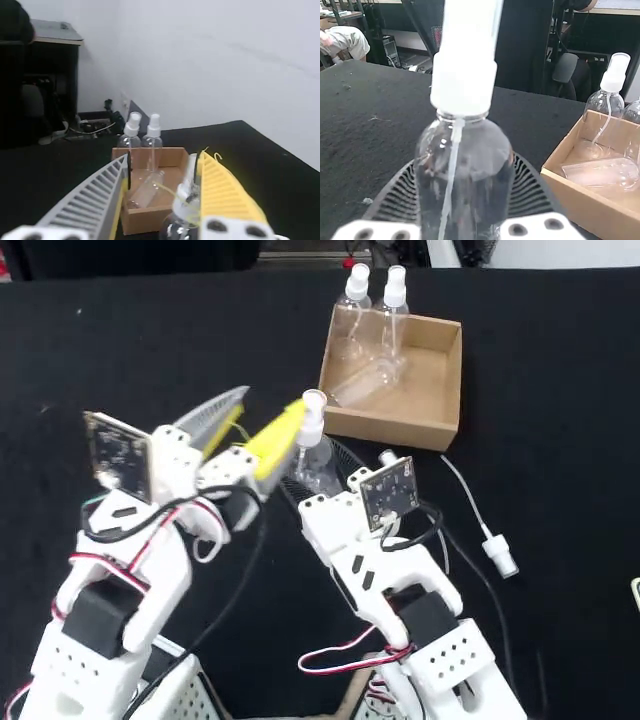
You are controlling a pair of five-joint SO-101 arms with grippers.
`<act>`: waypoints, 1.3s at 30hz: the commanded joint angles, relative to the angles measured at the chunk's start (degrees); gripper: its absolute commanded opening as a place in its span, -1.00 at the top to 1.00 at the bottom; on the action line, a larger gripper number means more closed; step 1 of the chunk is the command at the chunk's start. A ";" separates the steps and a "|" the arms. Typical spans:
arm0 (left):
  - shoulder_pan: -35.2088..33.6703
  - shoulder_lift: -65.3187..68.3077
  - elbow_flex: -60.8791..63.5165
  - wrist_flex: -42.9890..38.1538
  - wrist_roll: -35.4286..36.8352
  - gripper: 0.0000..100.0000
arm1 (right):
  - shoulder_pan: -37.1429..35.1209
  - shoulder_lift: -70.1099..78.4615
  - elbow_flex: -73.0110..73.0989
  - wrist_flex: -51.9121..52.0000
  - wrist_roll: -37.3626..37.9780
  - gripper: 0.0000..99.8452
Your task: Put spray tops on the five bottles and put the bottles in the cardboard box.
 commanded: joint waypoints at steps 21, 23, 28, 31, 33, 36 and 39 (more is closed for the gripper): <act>-48.22 -31.12 26.68 15.91 0.09 0.57 | -12.31 47.60 -15.60 -35.08 -2.29 0.98; -49.45 -31.47 27.47 15.56 0.18 0.57 | -12.40 57.80 -19.65 -41.32 -2.29 0.98; -50.07 -31.56 28.44 16.00 2.73 0.57 | -12.13 81.36 -27.12 -61.01 -2.20 0.98; -50.07 -31.56 28.70 16.00 3.25 0.57 | -11.69 93.05 -31.34 -71.30 -2.20 0.98; -50.07 -31.56 28.79 16.09 3.25 0.57 | -11.52 99.21 -34.42 -73.85 -2.20 0.98; -50.07 -31.56 28.79 16.09 3.25 0.57 | -11.69 105.01 -37.76 -74.55 -2.20 0.98; -50.07 -31.56 28.79 16.09 3.25 0.57 | -12.13 105.89 -38.20 -77.10 -2.20 0.98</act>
